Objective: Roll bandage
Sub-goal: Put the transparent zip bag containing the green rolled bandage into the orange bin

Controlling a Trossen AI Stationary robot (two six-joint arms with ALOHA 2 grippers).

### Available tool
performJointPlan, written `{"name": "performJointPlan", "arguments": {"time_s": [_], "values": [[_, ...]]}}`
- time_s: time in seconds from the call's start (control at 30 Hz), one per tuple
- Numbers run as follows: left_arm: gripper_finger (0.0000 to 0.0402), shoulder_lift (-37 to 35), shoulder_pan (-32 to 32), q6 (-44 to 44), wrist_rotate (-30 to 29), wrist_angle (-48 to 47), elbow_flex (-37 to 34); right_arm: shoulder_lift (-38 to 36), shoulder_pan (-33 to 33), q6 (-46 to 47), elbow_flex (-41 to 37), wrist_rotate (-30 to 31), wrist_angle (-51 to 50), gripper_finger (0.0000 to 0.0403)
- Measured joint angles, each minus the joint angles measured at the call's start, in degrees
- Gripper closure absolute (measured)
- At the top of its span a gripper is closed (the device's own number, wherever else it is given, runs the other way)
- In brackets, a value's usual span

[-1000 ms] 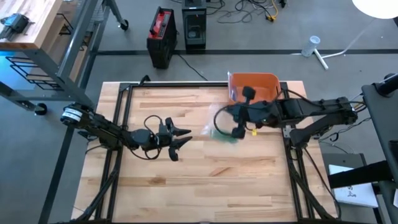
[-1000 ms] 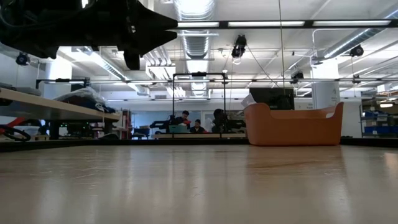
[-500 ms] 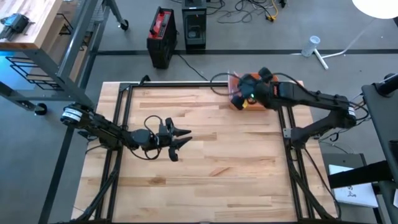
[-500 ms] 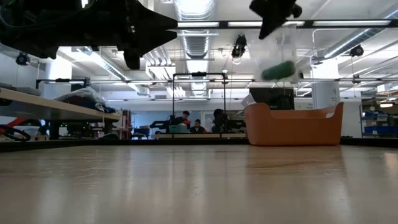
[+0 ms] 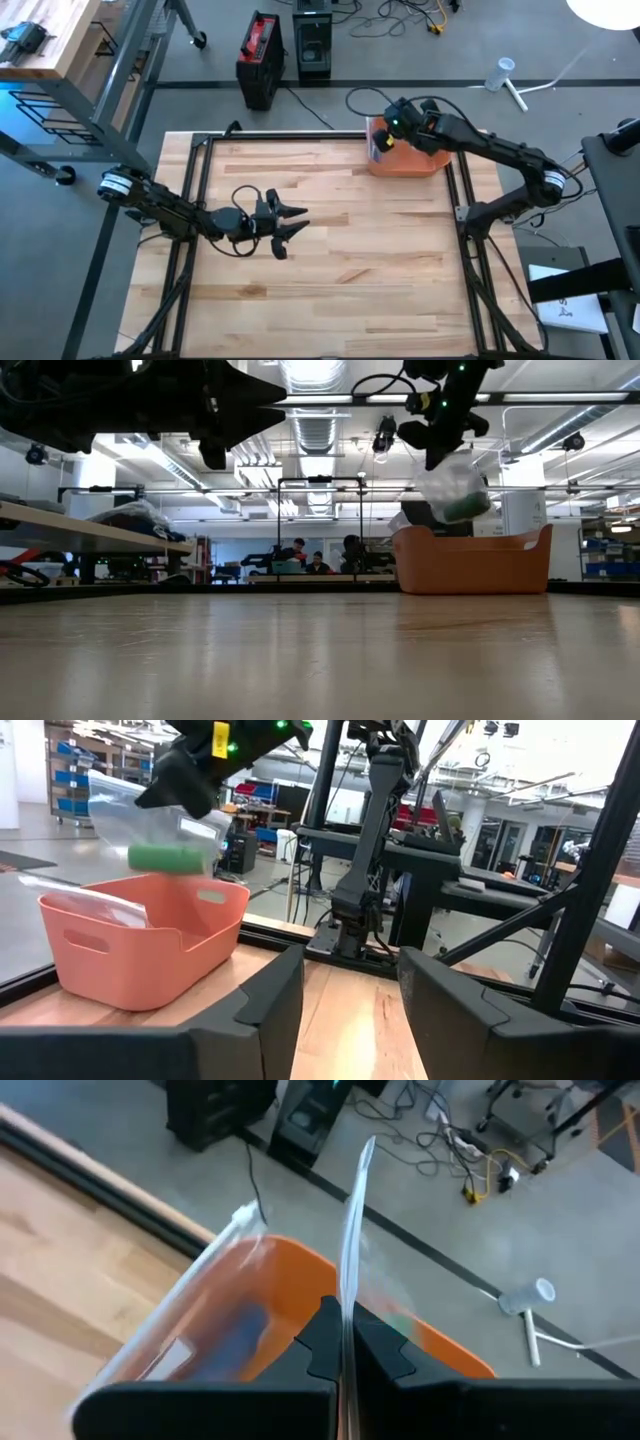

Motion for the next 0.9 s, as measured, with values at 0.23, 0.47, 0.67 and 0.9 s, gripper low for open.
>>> {"name": "performJointPlan", "arguments": {"time_s": [0.23, 0.47, 0.67, 0.9], "values": [[0.0235, 0.0, 0.0, 0.0, 0.0, 0.02, 0.0, 2.4, -0.52, -0.07, -0.31, -0.07, 6.87, 0.0401], [0.023, 0.0, 0.0, 0.0, 0.0, 0.0, 0.0, 10.29, -1.16, 0.51, -0.57, -1.98, 9.49, 0.0401], [0.024, 0.04, 0.0, 0.0, -0.01, 0.0, 0.02, 15.19, -1.69, 4.48, -0.57, -2.88, 10.65, 0.04], [0.0257, 0.04, 0.0, 0.01, -0.01, 0.01, 0.02, 16.53, -3.12, 4.44, -0.63, -3.14, 15.11, 0.038]]}}
